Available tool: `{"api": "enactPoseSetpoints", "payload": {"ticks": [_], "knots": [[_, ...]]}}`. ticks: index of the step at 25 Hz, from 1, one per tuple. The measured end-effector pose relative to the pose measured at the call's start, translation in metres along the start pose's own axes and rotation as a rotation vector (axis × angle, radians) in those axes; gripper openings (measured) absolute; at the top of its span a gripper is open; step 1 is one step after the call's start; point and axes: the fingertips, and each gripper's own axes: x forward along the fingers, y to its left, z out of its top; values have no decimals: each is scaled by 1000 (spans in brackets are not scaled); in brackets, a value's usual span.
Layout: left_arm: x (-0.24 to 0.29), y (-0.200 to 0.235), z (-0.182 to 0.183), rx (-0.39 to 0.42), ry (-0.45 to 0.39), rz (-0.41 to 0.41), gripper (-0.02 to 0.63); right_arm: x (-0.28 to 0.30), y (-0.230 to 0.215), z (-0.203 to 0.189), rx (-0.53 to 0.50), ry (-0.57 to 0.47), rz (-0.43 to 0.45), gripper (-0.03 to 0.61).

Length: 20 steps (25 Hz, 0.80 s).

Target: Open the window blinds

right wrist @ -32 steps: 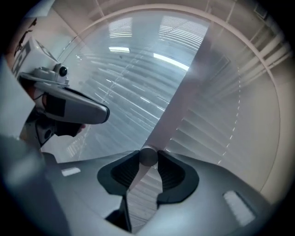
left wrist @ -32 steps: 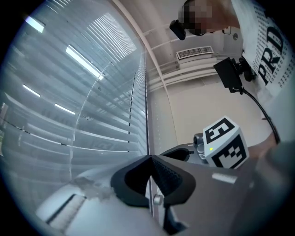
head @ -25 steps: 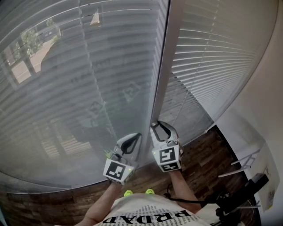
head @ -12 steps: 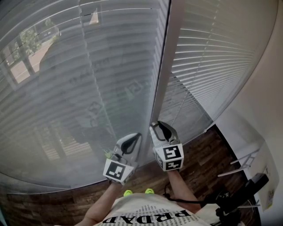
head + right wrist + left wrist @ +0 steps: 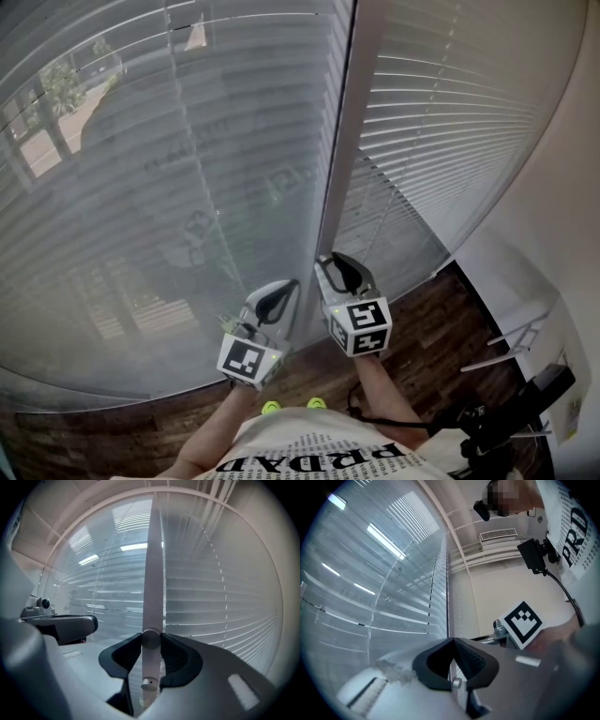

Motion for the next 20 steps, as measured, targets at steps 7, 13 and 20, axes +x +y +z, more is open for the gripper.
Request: {"api": "enactPoseSetpoints", "payload": {"ticks": [7,13,20], "knots": [[-1,-2,1,3,2,-3,-9,-6,11,4,-561,115,-44,129],[0,-4,2,4,-4,-1,-9,-1,13,0,-827,158,-63,127],[0,0,2,0,-1,11,-9,0,13,-1,-913,154,-78,124]]}}
